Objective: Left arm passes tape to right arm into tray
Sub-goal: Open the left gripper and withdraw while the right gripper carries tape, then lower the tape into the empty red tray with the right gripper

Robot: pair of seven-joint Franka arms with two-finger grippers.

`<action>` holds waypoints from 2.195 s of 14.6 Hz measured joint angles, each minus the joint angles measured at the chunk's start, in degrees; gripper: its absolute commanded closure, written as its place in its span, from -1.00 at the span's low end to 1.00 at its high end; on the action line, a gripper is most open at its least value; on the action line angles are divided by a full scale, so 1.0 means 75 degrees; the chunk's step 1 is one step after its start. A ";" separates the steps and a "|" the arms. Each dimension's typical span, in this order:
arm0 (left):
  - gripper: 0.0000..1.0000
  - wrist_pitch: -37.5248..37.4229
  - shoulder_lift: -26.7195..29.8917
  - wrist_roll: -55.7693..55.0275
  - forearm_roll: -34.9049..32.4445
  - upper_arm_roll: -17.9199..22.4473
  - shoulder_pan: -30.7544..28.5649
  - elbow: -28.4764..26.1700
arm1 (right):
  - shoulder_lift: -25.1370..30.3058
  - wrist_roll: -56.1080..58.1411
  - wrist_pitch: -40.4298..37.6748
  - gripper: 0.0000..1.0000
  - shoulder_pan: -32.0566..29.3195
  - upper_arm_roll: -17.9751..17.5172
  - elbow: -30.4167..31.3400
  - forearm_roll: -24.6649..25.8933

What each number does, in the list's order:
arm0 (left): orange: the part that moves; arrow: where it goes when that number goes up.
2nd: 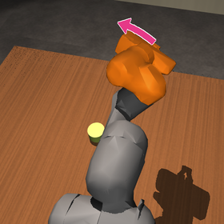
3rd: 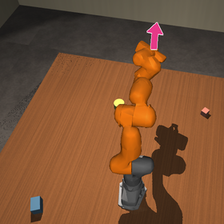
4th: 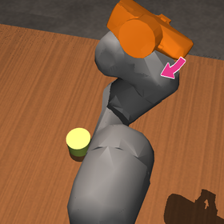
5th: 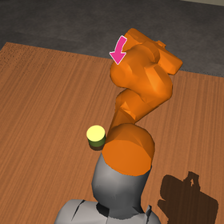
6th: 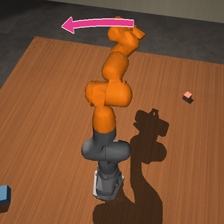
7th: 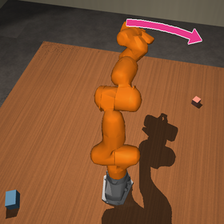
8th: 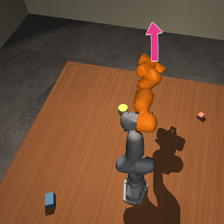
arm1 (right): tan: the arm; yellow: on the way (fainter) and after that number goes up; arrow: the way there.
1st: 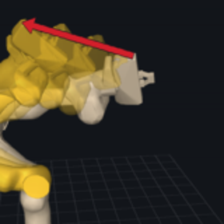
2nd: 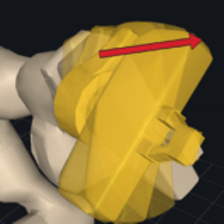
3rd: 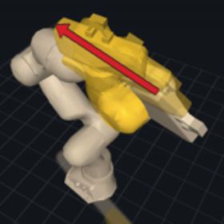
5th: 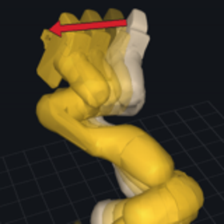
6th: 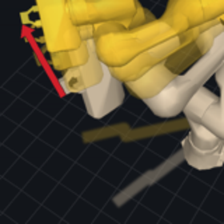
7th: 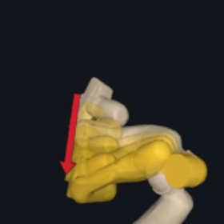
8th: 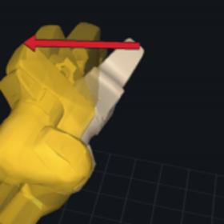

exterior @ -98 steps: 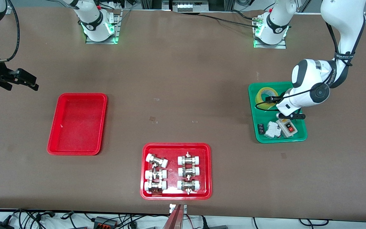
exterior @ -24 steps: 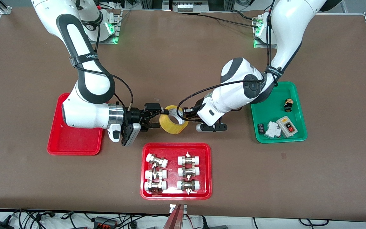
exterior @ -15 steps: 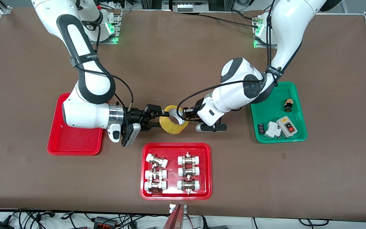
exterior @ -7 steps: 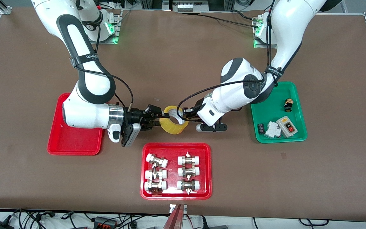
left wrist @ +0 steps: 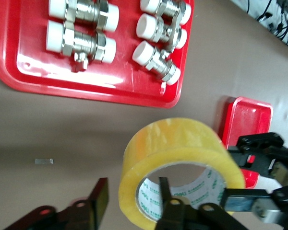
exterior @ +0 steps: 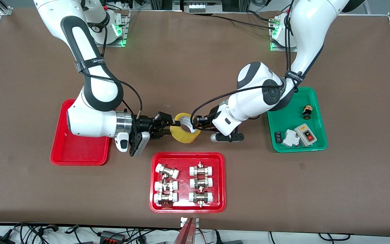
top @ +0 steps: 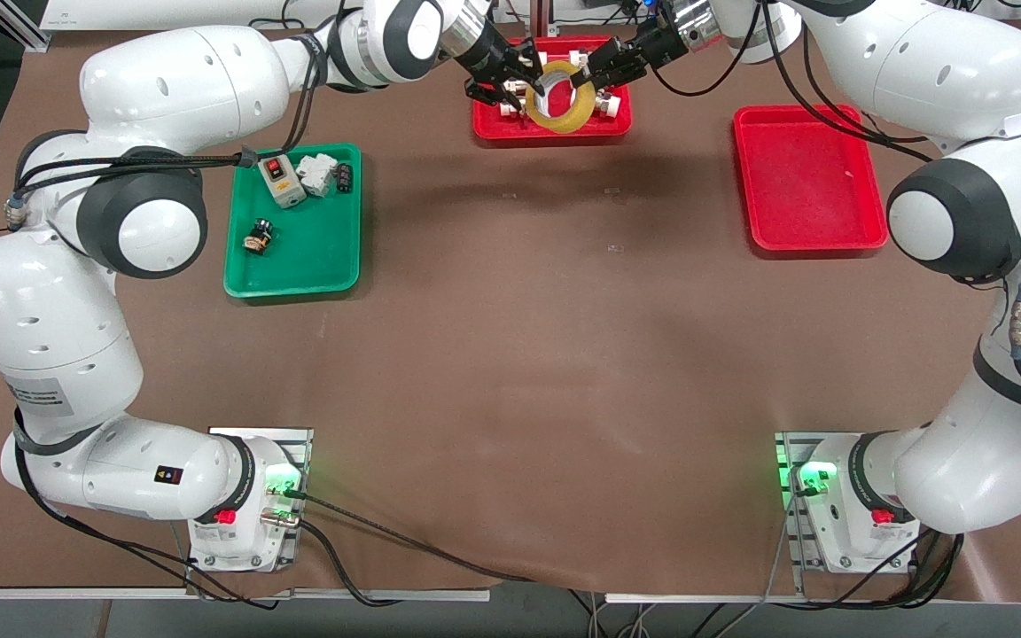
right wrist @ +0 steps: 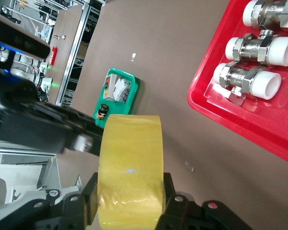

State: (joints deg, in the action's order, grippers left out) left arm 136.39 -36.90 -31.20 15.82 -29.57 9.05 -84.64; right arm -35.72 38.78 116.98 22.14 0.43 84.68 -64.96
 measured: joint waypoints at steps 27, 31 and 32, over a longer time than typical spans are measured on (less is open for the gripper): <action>-1.00 -0.7261 0.2576 0.3030 -0.3315 0.0057 -0.4024 0.0947 | -0.1146 -0.0362 -0.2987 0.33 -0.5264 0.0156 0.0110 0.2838; -1.00 -0.6770 0.2768 0.3017 -0.3269 0.0049 -0.4438 0.0542 | -0.1281 -0.0362 -0.3135 0.33 -0.5251 0.0117 0.0102 0.2836; -1.00 -0.6504 0.2954 0.3017 -0.3225 0.0044 -0.4557 0.0214 | -0.1284 -0.0354 -0.3132 0.33 -0.5270 0.0120 0.0092 0.2836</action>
State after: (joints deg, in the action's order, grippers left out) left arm 87.61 -14.75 -8.57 -8.37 -29.24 -25.12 -83.04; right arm -45.35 36.13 93.49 -17.39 1.33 85.37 -43.69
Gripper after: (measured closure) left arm 0.000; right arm 0.467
